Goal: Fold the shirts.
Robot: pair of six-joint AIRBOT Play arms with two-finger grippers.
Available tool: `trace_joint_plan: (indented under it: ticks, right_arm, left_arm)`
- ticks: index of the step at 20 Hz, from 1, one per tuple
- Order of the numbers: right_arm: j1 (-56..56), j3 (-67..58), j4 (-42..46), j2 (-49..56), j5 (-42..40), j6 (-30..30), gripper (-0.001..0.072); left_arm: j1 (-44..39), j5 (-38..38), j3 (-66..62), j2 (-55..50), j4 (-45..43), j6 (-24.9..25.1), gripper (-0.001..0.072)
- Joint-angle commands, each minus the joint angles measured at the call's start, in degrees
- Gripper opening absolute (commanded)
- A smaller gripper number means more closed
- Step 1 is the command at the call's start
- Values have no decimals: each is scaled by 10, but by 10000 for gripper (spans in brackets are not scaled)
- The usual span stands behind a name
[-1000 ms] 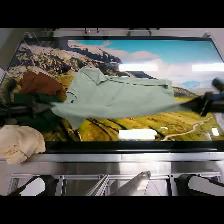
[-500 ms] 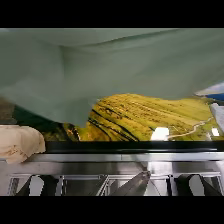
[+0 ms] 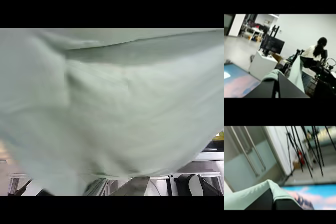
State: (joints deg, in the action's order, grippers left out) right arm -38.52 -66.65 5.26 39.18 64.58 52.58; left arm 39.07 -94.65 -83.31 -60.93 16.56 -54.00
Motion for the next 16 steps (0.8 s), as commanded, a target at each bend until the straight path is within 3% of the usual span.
trace_joint_plan:
  ticks: [1,4,8,11,16]
  right_arm:
    - [83,93,91,54,-41,3,14]
    - [140,164,93,142,-109,-42,15]
    - [172,172,42,322,-164,-115,14]
    - [172,141,-26,467,-165,-153,14]
    - [170,-31,-79,663,-80,-135,15]
  left_arm:
    - [-126,86,0,-96,-203,23,26]
    - [-217,143,-3,-203,-293,49,26]
    - [-269,187,-72,-380,-351,31,26]
    - [-289,200,-167,-516,-351,-2,21]
    - [-293,208,-344,-645,-351,-79,21]
